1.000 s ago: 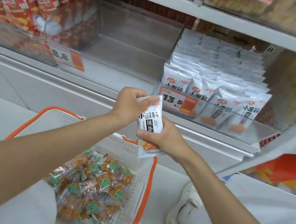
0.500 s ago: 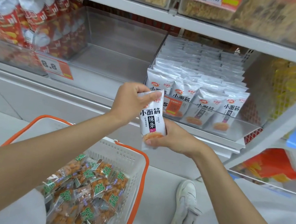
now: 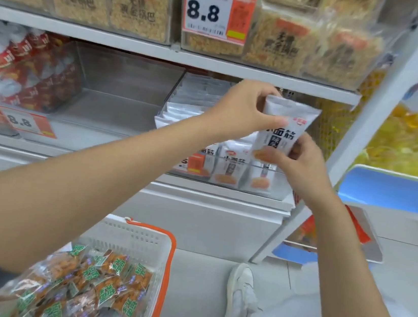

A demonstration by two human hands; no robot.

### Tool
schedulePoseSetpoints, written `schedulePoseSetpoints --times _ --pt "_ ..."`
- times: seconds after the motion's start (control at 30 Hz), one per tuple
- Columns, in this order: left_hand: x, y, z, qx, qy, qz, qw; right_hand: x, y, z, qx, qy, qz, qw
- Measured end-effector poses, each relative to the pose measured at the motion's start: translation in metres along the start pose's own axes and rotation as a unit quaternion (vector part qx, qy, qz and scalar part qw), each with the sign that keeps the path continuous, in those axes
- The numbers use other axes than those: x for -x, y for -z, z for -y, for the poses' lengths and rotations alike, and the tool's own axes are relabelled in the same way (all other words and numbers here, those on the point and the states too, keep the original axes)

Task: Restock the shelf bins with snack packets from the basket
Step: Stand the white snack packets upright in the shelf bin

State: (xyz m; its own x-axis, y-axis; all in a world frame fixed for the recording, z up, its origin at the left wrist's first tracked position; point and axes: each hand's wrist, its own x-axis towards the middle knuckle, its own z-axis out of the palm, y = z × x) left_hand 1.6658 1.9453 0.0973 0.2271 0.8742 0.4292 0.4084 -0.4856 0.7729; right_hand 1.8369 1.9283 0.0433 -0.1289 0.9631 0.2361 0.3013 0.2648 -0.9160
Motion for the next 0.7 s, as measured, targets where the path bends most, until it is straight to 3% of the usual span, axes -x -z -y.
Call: schedulePoseSetpoints --times 0.2,0.4,0.6,0.7 --pt "-0.034 -0.036 0.006 -0.048 0.030 0.064 0.996 -0.015 0.019 -0.025 -0.001 -0.041 -0.022 0.999" --pt "-0.035 -0.049 0.036 -0.191 0.064 0.135 0.970 -0.031 0.023 -0.054 0.096 -0.105 -0.028 0.989" --pt "-0.034 -0.046 0.060 -0.341 0.076 0.193 0.917 -0.049 0.031 -0.055 0.152 -0.171 0.044 0.973" --pt "-0.033 -0.047 0.063 -0.356 0.059 0.189 0.913 -0.055 0.031 -0.053 0.159 -0.178 0.083 0.968"
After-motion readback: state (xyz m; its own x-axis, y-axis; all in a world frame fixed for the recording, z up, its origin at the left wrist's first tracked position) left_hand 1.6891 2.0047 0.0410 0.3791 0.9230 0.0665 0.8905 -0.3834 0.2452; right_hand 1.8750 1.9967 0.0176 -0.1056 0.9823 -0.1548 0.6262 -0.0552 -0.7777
